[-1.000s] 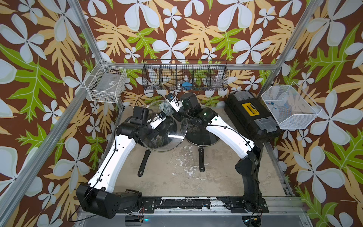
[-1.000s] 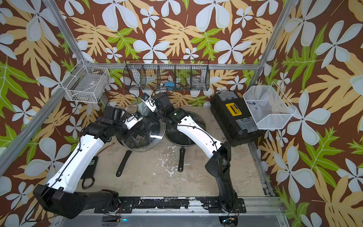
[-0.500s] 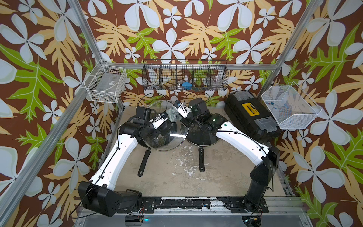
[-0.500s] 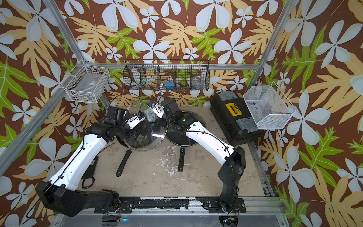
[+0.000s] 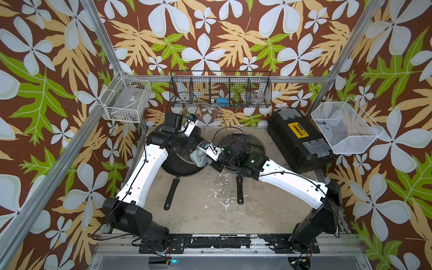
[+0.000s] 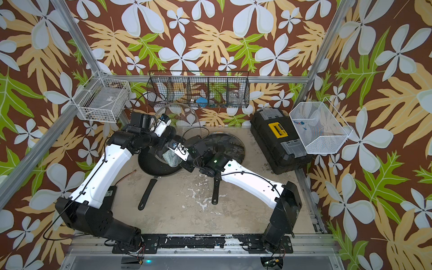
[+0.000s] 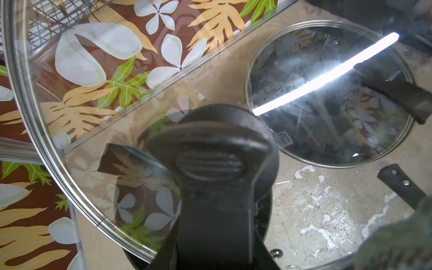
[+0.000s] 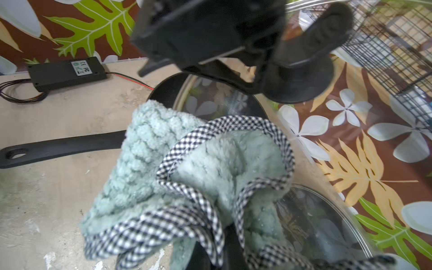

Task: Wipe the pot lid with a cloth
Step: Wipe the pot lid.

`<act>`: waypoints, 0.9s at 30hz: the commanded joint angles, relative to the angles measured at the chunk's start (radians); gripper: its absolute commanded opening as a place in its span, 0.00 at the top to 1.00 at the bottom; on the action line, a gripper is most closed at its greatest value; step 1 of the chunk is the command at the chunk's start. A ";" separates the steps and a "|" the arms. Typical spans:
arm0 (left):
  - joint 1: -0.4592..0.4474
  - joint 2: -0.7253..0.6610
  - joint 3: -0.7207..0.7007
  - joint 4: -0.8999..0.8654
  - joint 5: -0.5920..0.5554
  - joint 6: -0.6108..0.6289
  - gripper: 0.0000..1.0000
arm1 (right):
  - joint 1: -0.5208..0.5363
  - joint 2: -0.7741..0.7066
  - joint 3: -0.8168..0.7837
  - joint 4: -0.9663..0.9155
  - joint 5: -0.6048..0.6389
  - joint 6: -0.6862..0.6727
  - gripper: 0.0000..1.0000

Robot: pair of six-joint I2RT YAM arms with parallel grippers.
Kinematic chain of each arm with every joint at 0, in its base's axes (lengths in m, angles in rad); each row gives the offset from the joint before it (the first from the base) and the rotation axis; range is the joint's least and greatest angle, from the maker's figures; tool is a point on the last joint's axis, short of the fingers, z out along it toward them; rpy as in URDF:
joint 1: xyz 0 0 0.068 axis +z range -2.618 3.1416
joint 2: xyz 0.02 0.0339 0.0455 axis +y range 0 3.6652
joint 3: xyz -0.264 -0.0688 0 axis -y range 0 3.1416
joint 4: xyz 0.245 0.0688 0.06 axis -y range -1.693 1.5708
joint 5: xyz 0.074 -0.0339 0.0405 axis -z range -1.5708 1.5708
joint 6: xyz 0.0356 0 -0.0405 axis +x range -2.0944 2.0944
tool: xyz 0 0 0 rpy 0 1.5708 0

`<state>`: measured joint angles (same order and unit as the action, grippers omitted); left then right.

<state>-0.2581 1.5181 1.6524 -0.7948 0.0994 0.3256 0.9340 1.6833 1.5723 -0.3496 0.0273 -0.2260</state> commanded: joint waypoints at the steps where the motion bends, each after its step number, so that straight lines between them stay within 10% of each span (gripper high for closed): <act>1: -0.007 -0.002 0.024 0.078 0.049 -0.062 1.00 | 0.006 0.032 0.008 0.046 -0.012 0.030 1.00; 15: -0.010 -0.077 -0.097 0.144 0.052 0.134 1.00 | -0.151 -0.038 0.032 0.038 0.043 0.020 1.00; 27: -0.026 -0.194 -0.200 0.152 0.184 0.694 1.00 | -0.212 0.157 0.310 -0.033 -0.071 -0.084 1.00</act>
<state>-0.2768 1.3483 1.4536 -0.7677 0.1493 0.8227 0.7242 1.8095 1.8370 -0.3397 -0.0292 -0.2886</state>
